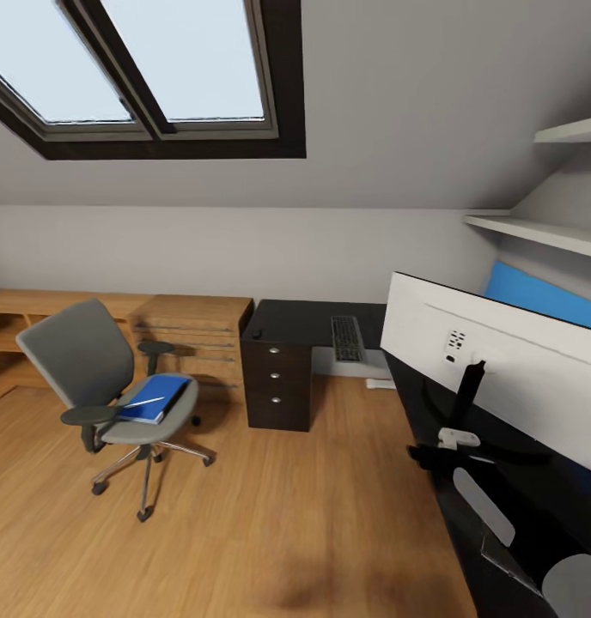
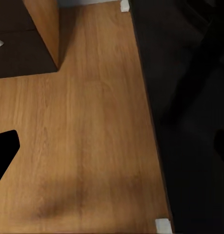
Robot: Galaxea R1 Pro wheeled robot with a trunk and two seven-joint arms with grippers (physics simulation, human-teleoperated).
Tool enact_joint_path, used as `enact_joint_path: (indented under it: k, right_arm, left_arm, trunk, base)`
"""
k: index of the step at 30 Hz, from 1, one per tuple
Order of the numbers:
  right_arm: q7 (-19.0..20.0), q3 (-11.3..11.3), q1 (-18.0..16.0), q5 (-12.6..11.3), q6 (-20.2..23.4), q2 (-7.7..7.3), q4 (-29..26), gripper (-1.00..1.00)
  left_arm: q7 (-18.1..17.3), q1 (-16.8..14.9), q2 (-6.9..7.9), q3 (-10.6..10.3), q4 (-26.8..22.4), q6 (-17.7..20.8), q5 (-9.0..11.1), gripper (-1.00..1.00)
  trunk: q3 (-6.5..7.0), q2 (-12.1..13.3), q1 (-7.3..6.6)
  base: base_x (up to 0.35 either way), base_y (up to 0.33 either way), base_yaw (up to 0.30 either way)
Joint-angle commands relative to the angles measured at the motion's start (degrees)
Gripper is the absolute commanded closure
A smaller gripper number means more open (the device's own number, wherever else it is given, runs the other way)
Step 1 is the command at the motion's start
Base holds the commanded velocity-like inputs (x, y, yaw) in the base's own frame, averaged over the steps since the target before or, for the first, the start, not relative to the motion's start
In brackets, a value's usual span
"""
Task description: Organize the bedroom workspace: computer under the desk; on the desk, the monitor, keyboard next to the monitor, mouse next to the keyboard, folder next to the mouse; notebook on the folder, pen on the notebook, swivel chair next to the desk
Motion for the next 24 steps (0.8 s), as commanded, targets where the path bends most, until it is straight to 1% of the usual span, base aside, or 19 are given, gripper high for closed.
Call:
enact_joint_path:
  k: [1, 9, 10, 17, 21, 22, 24]
  right_arm:
    - [-0.56, 0.28, -0.06, -0.59, 0.01, -0.07, 0.03, -1.0]
    - [-0.27, 0.5, 0.02, -0.45, -0.05, 0.11, 3.17, -1.0]
    - [-0.16, 0.74, 0.03, -0.34, -0.2, 0.3, 6.41, -1.0]
    - [-0.06, 0.7, 0.01, -0.22, -1.18, 0.42, 9.52, -1.0]
    - [-0.04, 0.69, -0.01, -0.22, -1.51, 0.43, 10.15, -1.0]
    - [-0.03, 0.69, -0.03, -0.22, -2.86, 0.43, 10.88, -1.0]
    - [-0.03, 0.67, -0.05, -0.22, -3.93, 0.43, 11.59, -1.0]
  left_arm:
    - [0.46, -0.02, 0.06, -0.48, -0.04, -0.21, 0.6, -1.0]
    - [0.46, -0.02, 0.01, -0.54, -0.09, -0.27, 0.54, -1.0]
    - [0.46, -0.02, 0.01, -0.54, -0.1, -0.29, 0.52, -1.0]
    - [0.46, -0.02, 0.01, -0.48, -0.11, -0.3, 0.51, -1.0]
    - [0.46, -0.02, 0.01, -0.48, -0.11, -0.3, 0.51, -1.0]
    - [0.46, -0.02, 0.01, -0.48, -0.11, -0.3, 0.51, -1.0]
    - [0.46, -0.02, 0.01, -0.44, -0.11, -0.3, 0.51, -1.0]
  trunk:
    - [-0.08, -0.07, 0.01]
    - [-0.08, -0.07, 0.01]
    - [-0.08, -0.07, 0.01]
    - [-0.08, -0.07, 0.01]
    - [-0.08, -0.07, 0.01]
    - [-0.08, -0.07, 0.01]
    - [-0.08, -0.07, 0.01]
  base:
    - [0.0, -0.304, 0.0]
    - [0.0, -0.306, 0.0]
    - [0.0, -0.146, 0.0]
    - [0.0, -0.052, 0.0]
    - [0.0, -0.004, 0.0]
    - [0.0, -0.001, 0.0]
    - [0.0, 0.0, 0.0]
